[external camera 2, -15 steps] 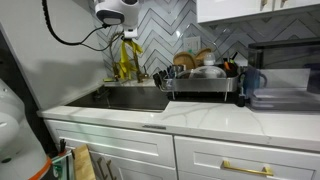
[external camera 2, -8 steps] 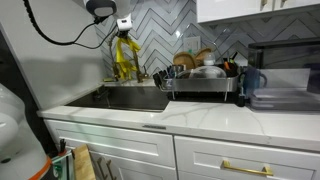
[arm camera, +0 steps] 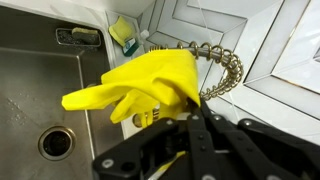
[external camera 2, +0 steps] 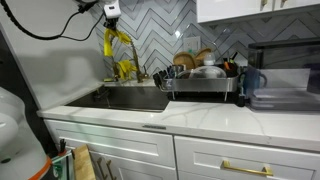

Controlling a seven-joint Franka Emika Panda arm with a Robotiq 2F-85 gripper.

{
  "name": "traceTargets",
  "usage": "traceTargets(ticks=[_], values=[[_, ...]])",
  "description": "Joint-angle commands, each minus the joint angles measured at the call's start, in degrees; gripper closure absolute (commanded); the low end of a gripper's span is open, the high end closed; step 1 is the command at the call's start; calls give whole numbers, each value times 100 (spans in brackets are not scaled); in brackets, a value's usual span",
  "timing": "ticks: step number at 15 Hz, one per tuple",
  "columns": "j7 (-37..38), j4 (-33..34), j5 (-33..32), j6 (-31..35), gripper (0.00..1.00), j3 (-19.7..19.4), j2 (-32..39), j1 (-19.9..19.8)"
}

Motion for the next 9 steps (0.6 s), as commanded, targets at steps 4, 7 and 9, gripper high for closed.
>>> traceTargets(ticks=[4, 7, 9], values=[[-8, 10, 29, -189, 100, 46, -134, -89], [162, 95, 9, 19, 100, 222, -88, -96], [316, 172, 44, 70, 100, 317, -93, -63]])
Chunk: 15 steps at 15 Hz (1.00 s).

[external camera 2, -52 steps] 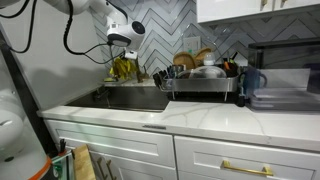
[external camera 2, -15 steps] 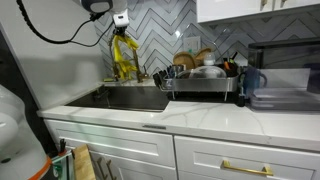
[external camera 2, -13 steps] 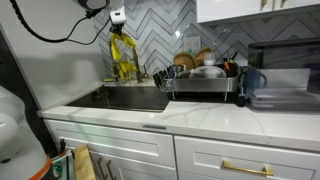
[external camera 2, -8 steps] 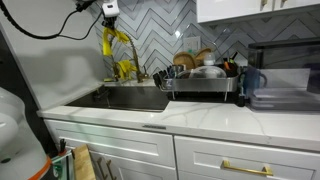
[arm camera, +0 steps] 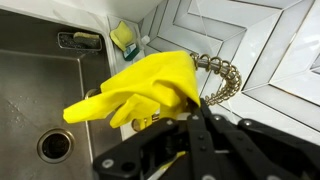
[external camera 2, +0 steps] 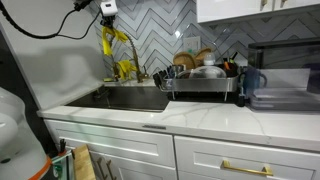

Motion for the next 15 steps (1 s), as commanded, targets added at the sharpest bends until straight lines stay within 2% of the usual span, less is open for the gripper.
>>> traceTargets(ticks=[1, 5, 9, 12, 15], values=[[356, 207, 75, 103, 100, 233, 13, -19], [755, 469, 157, 267, 100, 389, 56, -13], [1055, 527, 261, 1233, 100, 734, 250, -9], [1171, 585, 450, 1957, 100, 923, 503, 134], [1262, 708, 618, 2266, 100, 1007, 737, 314]])
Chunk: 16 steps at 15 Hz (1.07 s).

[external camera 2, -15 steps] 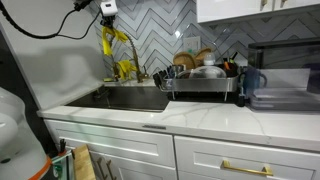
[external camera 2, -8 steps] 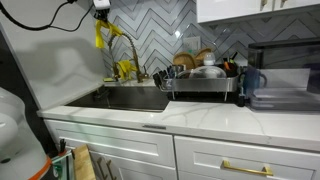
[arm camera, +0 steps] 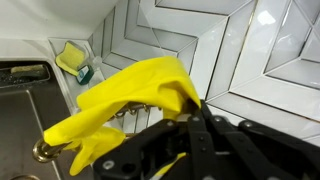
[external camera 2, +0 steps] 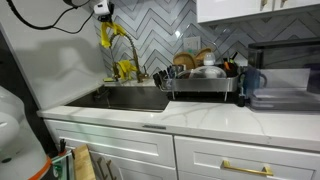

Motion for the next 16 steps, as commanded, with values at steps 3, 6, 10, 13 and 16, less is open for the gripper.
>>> traceTargets(ticks=[3, 6, 10, 13, 16], values=[[298, 290, 201, 324, 100, 79, 411, 288], [533, 364, 56, 682, 100, 168, 563, 265], [802, 428, -68, 1019, 100, 263, 708, 313], [1079, 412, -327, 1463, 100, 357, 804, 287], [1217, 446, -380, 1344, 100, 318, 819, 435]])
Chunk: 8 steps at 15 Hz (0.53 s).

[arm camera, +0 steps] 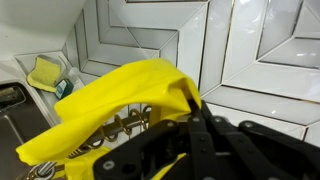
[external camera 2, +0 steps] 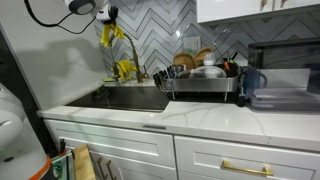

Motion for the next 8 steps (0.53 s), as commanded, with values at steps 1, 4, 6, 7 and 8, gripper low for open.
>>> traceTargets(ticks=[1, 4, 6, 7, 8], values=[[261, 83, -115, -89, 100, -33, 39, 214], [278, 91, -187, -133, 100, -33, 35, 300], [283, 51, -293, -169, 100, -21, 25, 327], [299, 33, -391, -49, 100, 7, 49, 307], [313, 34, -457, -21, 100, 6, 67, 302]])
